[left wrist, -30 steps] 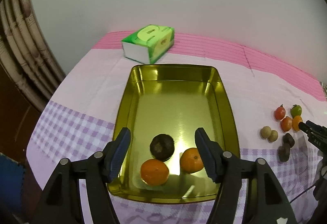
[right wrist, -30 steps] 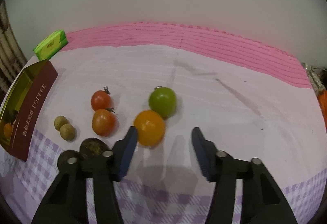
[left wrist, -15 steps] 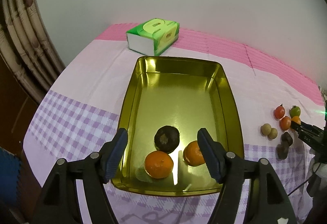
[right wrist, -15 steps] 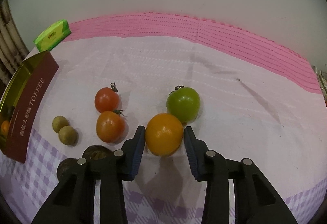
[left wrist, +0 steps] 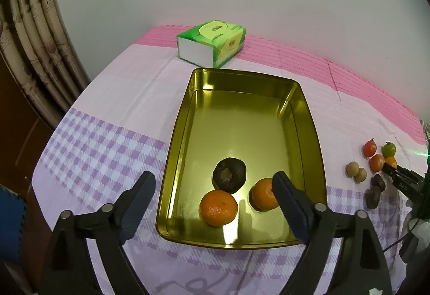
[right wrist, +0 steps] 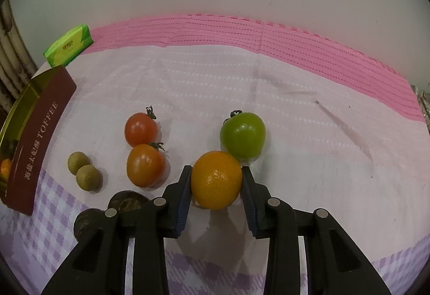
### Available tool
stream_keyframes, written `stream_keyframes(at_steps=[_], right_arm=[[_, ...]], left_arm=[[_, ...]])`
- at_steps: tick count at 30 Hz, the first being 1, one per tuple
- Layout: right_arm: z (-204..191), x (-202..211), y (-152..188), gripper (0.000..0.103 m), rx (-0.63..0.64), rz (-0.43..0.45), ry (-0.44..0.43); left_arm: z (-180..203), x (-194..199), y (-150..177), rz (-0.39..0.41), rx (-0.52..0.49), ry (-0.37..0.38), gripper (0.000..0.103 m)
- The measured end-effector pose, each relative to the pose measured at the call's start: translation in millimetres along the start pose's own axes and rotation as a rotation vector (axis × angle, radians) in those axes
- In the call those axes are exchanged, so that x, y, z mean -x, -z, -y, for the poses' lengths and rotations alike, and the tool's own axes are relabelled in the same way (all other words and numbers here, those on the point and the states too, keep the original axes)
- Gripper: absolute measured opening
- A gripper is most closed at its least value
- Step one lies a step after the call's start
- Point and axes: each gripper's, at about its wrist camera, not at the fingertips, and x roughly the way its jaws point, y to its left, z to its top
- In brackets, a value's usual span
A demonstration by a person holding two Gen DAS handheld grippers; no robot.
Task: Organize fruits
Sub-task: 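Carry the orange into the tin tray and open the right gripper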
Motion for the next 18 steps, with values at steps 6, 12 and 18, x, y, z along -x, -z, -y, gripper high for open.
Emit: stream_keyframes(at_steps=[6,12,18], right_arm=[[0.2,16.7,-0.3,0.036,-0.012,0.019,-0.018],[-15.2,40.2,-11.3,0.036,0.003,0.063,-0.056],[-60.2,61.7,-25.4,0.036,0.067,0.100,-0.146]], left_arm=[[-5.1,-0.5,1.1,-0.016,0.023,0.004,0.094],[-13.0,2.3,0.4,-0.013,0.053,0.000,0.099],[-31.8,7.8,0.0,-0.013,0.114,0.003,0.100]])
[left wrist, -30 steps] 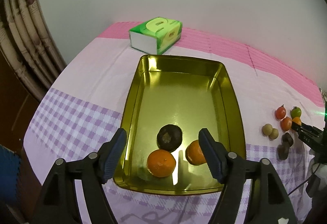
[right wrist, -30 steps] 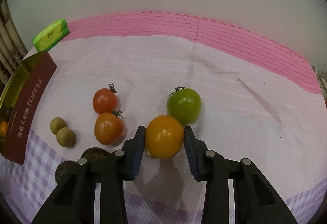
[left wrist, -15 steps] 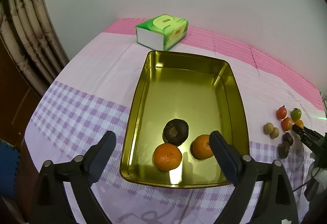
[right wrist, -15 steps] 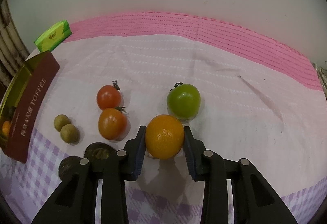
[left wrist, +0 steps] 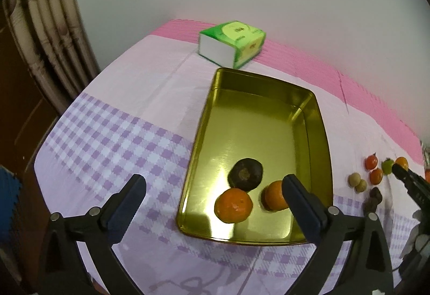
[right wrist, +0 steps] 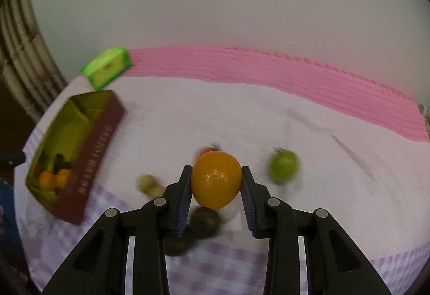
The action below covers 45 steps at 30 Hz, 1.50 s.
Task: Organize fruits
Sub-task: 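Carry the orange into the tin tray and open the right gripper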
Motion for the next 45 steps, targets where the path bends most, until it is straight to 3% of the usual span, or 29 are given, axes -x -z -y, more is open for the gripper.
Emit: stream_keyframes(at_steps=[10,17,29,45], right_arm=[[-115.2,-2.1,-6.8,0.036,0.163,-0.012,-0.203],[-175.0,-14.4,7.1,0.036,0.267,-0.065,-0.260],[-194.0,-38.0,25.7,0.036,0.316,-0.129,-0.253],[-200.1,-41.3,29.1,0.036,0.334,-0.138,-0.255]], left_arm=[[-40.3,16.9,4.2,0.016,0.103,-0.064,0.101],[-52.9,23.6,16.9,0.000,0.092,-0.072,0.101],[-54.7,19.4,19.1,-0.008,0.110,-0.052,0.101],[-54.4,14.9,20.6,-0.017,0.113,-0.050,0.101]])
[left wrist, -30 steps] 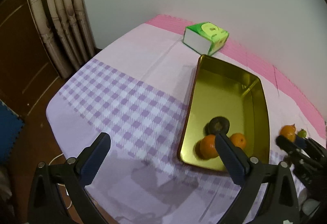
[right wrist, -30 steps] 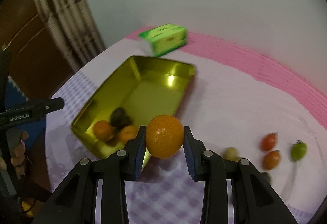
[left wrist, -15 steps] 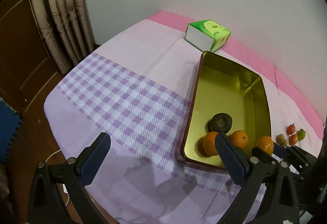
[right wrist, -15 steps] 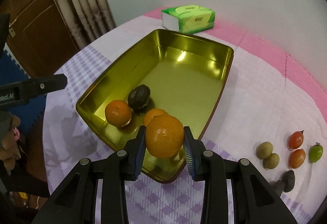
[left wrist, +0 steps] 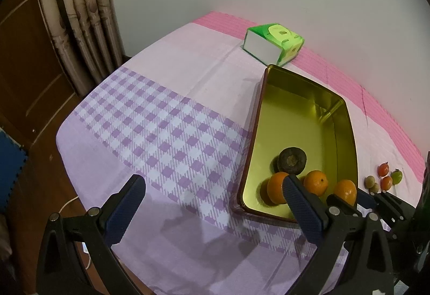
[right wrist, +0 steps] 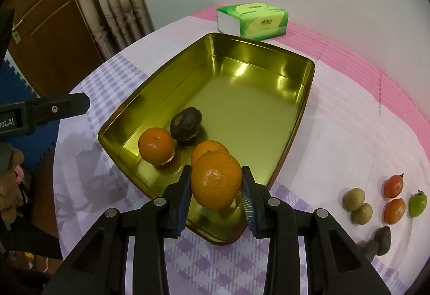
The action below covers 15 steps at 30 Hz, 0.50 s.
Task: Organize fruits
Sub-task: 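Carry the orange into the tin tray and open the right gripper, then move the left gripper to the two small tan fruits and close on both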
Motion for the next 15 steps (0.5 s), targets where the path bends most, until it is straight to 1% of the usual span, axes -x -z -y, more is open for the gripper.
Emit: stream_keyframes(at_steps=[3,8,13,15], right_arm=[[-0.9,-1.9,0.7,0.036,-0.008,-0.007,-0.019],[-4.0,-3.6,1.5,0.037,-0.007,-0.015,-0.024],[-1.3,-0.4,1.4,0.038,-0.021,-0.010,-0.037],[0.4,6.4,1.8,0.040,-0.032,0.006,-0.048]], left_arm=[[0.3,-0.9,0.4,-0.005,-0.001,-0.001,0.101],[-0.5,-2.7,-0.2,-0.012,0.001,-0.001,0.101],[-0.4,-3.1,0.0,-0.013,-0.005,-0.001,0.101],[0.2,-3.7,0.5,-0.012,-0.007,-0.001,0.101]])
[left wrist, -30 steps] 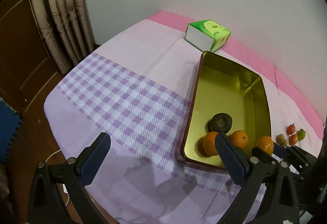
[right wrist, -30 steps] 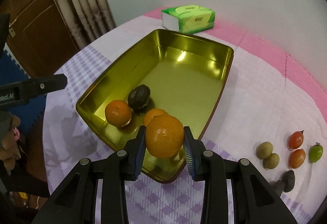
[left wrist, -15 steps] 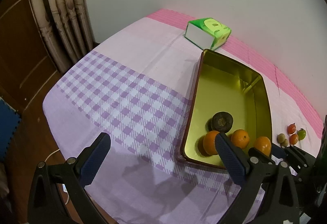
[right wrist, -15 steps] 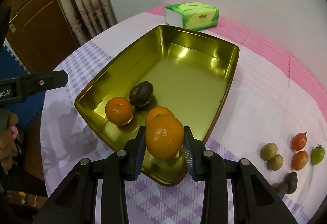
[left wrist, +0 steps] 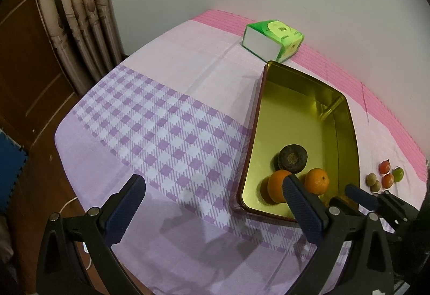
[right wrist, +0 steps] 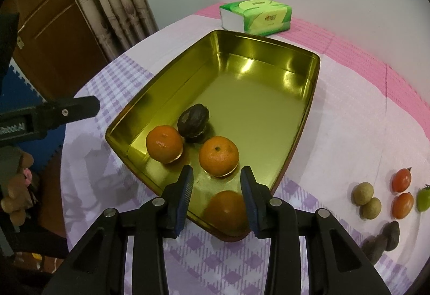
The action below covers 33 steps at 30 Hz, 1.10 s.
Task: Organize fruits
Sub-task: 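Move the left gripper to the two small tan fruits and close on both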
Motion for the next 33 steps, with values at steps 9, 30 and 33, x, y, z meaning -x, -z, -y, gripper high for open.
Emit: stream_keyframes(at_steps=[9,30,33], right_arm=[[38.8,45.4,8.1,0.059,-0.088,0.113,0.045],[259.6,92.5,120.3,0.098,-0.460,0.107,0.441],[268.1,91.6,124.8,0.101,-0.452,0.114,0.445]], left_arm=[[5.6,1.1,1.0,0.010,-0.023,-0.008,0.101],[89.7,21.4,5.4,0.069,-0.241,0.095,0.101],[116.5,18.9,5.3,0.052,-0.268,0.140,0.101]])
